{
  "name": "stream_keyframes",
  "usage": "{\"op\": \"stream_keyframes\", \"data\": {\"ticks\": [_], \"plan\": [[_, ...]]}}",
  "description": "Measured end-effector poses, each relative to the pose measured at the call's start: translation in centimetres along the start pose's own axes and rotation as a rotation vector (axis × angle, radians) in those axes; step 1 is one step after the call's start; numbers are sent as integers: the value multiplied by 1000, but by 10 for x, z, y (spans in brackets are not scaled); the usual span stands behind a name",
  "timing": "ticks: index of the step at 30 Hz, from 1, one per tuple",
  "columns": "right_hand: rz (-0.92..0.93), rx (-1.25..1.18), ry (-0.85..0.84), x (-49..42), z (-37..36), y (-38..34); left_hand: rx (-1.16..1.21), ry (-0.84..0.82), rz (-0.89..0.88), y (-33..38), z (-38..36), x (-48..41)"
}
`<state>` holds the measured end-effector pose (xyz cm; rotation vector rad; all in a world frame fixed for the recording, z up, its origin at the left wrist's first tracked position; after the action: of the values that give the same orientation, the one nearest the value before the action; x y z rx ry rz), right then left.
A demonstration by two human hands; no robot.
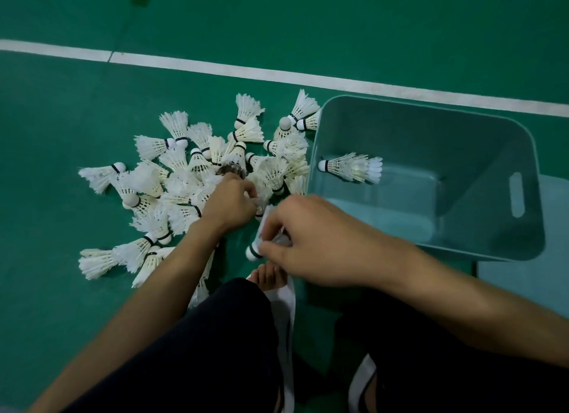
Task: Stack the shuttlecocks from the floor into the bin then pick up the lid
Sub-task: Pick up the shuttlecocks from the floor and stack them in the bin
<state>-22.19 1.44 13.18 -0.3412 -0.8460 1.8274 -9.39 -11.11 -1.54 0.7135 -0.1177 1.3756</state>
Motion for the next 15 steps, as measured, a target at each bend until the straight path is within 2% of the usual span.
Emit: {"op": "stream_keyframes", "data": {"ticks": [2,4,6,9,15], "plan": [[-30,-199,106,1,21,0,7,-15,35,-1,5,5],[-33,-345,283,2,44,4,73,-19,40,4,17,16],[-22,-424,466,7,65,12,61,95,12,8,32,25],[-62,-487,670,19,93,30,-31,322,-84,25,61,39],[-317,-378,975,54,122,91,-10,510,-333,84,106,74]]}}
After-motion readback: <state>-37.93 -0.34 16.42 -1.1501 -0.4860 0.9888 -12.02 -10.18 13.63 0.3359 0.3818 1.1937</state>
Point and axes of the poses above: each hand's wrist, its own x-axis away from the middle knuckle, its own z-axis out of the back of the hand, y = z × x, the point moved 3 cm from there along -x, towards the middle knuckle, and after that the axes turned 13 degrees about z, right-handed, at the moved point
